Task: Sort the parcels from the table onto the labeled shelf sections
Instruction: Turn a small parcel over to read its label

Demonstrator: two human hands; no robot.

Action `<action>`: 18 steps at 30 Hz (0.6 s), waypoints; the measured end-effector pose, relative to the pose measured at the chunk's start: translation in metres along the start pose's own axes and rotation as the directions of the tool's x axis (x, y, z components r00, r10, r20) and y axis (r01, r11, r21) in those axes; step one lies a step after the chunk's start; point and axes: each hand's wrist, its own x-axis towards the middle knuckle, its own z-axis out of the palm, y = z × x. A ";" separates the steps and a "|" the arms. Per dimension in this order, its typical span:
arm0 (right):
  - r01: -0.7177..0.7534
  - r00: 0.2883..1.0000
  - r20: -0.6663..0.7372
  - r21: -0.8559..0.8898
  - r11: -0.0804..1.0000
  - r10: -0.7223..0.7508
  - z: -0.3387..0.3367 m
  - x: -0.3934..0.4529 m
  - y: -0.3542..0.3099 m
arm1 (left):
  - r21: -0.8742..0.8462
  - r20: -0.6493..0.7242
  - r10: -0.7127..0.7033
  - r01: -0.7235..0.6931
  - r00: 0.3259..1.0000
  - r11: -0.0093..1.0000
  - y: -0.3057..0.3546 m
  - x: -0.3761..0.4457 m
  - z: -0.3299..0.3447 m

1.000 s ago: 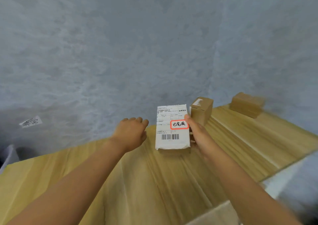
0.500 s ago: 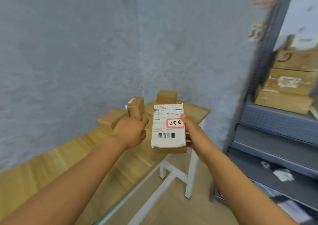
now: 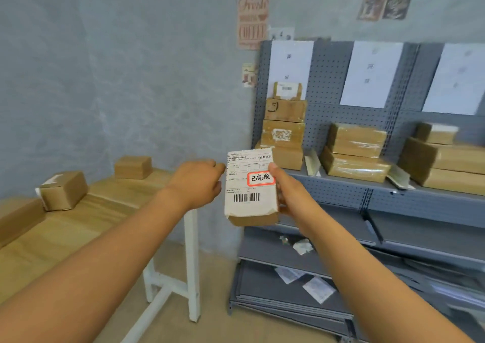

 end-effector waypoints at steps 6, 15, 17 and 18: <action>0.090 0.994 -0.065 -0.045 0.995 -0.093 -0.090 -0.016 -0.029 | 0.041 -0.133 0.053 -0.048 0.990 0.998 0.067 0.063 -0.046; 0.180 0.971 -0.154 -0.026 0.983 -0.181 -0.147 -0.014 -0.077 | 0.104 -0.211 0.087 -0.066 0.974 0.992 0.075 0.116 -0.086; 0.180 0.968 -0.174 -0.015 0.983 -0.180 -0.152 -0.012 -0.081 | 0.097 -0.240 0.105 -0.083 0.965 0.992 0.077 0.126 -0.086; 0.183 0.966 -0.182 -0.015 0.983 -0.183 -0.154 -0.011 -0.083 | 0.092 -0.252 0.114 -0.094 0.961 0.991 0.078 0.132 -0.086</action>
